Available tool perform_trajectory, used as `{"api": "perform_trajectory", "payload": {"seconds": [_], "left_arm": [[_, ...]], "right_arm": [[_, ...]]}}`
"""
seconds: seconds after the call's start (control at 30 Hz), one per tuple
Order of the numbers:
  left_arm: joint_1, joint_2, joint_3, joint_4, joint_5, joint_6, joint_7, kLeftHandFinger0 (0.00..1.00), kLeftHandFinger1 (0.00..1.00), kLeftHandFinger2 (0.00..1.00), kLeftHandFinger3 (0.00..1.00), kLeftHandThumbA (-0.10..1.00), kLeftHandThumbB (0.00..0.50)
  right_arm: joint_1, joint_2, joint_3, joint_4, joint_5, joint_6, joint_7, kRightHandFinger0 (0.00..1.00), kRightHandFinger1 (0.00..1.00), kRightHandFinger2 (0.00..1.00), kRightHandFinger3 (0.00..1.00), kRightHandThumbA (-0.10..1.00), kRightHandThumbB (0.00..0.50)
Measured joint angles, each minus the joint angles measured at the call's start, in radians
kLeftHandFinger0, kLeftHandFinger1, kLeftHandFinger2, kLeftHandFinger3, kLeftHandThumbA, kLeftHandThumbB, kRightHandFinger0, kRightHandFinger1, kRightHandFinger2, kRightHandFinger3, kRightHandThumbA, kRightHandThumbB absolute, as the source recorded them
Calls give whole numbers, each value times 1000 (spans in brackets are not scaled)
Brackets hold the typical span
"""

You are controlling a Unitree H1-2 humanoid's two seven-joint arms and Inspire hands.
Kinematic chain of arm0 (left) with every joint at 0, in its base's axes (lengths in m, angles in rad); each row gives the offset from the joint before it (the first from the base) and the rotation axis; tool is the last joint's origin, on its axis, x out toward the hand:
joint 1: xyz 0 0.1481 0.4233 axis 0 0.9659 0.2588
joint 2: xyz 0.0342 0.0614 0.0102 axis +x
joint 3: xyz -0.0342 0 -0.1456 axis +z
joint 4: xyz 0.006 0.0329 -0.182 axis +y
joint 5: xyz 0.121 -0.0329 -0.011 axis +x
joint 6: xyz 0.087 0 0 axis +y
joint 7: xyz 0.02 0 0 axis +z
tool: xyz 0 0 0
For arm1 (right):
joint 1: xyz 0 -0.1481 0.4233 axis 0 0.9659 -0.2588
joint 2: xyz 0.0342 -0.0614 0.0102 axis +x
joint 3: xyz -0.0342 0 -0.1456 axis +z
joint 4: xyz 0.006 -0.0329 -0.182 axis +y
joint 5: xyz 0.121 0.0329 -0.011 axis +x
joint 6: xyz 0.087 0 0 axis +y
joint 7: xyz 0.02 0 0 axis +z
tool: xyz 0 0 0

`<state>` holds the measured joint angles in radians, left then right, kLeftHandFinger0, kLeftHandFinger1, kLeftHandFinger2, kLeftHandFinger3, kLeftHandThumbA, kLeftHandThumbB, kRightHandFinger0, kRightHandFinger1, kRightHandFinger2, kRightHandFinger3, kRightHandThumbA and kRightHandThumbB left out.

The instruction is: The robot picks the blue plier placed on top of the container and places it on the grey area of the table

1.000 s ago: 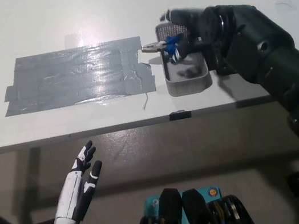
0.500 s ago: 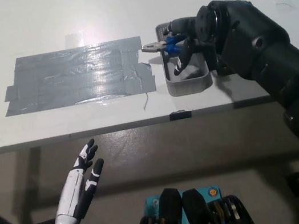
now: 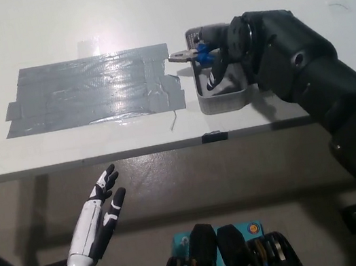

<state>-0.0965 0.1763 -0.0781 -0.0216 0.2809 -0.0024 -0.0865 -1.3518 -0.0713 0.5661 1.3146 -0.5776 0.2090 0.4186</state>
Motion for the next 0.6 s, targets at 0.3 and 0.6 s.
{"api": "perform_trajectory", "payload": {"seconds": [0.3, 0.6], "left_arm": [[-1, 0, -7, -6, 4, 3, -1, 1000, 1000, 1000, 1000, 1000, 93], [-1, 0, -20, -6, 5, 8, -1, 1000, 1000, 1000, 1000, 1000, 79]], "right_arm": [[35, 29, 16, 29, -10, -24, -121, 334, 424, 506, 915, -10, 176], [89, 40, 26, 31, -30, -56, -327, 1, 25, 146, 233, -100, 199]]}}
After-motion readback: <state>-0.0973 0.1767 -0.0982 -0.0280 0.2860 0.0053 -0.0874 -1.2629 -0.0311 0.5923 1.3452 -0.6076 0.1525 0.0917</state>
